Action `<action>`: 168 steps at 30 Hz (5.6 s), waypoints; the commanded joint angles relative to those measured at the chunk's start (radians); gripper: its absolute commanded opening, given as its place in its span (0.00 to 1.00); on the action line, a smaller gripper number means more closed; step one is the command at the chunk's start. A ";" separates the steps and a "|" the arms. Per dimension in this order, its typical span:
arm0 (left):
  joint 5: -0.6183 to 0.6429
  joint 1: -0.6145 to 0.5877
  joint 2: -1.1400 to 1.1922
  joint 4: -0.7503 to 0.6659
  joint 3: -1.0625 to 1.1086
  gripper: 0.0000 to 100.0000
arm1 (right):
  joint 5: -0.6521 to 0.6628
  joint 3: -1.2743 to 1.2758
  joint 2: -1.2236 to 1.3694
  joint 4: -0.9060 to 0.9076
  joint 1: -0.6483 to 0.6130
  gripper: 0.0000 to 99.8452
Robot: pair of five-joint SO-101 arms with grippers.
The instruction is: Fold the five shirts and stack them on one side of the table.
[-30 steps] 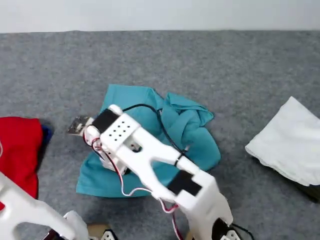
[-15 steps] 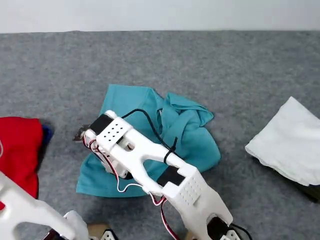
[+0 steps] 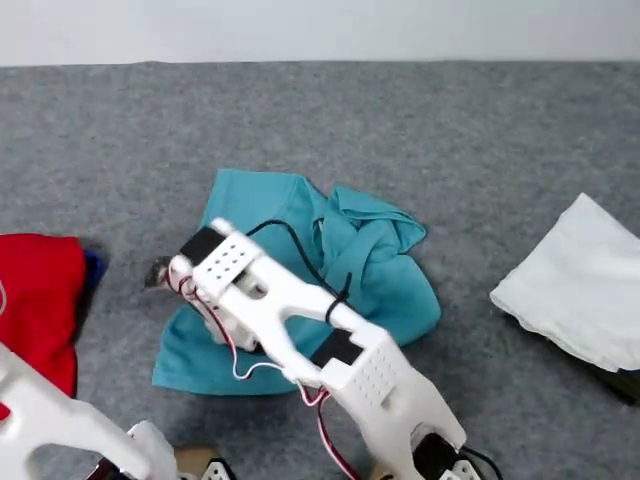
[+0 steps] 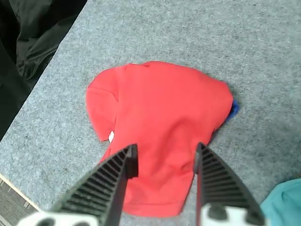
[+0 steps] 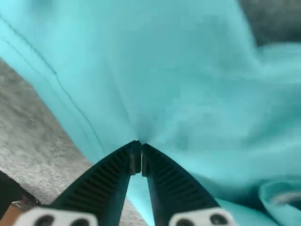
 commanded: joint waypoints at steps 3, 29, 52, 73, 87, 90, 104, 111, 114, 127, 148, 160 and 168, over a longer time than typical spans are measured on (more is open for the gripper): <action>-0.003 -0.003 -0.025 0.017 -0.002 0.20 | 0.130 0.135 -0.239 0.044 0.136 0.01; -0.002 0.002 -0.025 0.017 0.061 0.20 | 0.077 0.634 -0.452 0.038 0.447 0.17; -0.003 -0.005 -0.026 0.017 0.090 0.20 | 0.083 -0.295 0.105 -0.056 0.555 0.02; -0.003 -0.002 -0.026 0.017 0.090 0.20 | 0.077 -1.031 0.272 0.042 0.481 0.03; -0.003 -0.032 -0.025 0.017 0.094 0.20 | -0.025 -0.413 -0.054 0.038 0.131 0.06; -0.003 -0.032 -0.025 0.017 0.094 0.20 | -0.115 -0.411 -0.053 0.038 0.051 0.17; 0.021 -0.160 -0.025 0.015 0.090 0.20 | -0.376 -0.413 0.068 0.036 -0.206 0.27; 0.044 -0.218 -0.025 0.015 0.090 0.20 | -0.473 -0.413 0.096 0.025 -0.318 0.27; 0.046 -0.224 -0.025 0.015 0.090 0.20 | -0.482 -0.413 0.097 -0.007 -0.335 0.27; 0.046 -0.224 -0.025 0.015 0.094 0.20 | -0.548 -0.413 0.185 -0.094 -0.357 0.27; 0.048 -0.222 -0.025 0.017 0.094 0.20 | -0.269 -0.414 0.300 -0.136 -0.289 0.04; 0.048 -0.222 -0.026 0.017 0.094 0.20 | -0.072 -0.425 0.248 0.044 -0.147 0.01; 0.048 -0.215 -0.026 0.017 0.094 0.20 | 0.000 -0.265 0.007 0.042 -0.048 0.01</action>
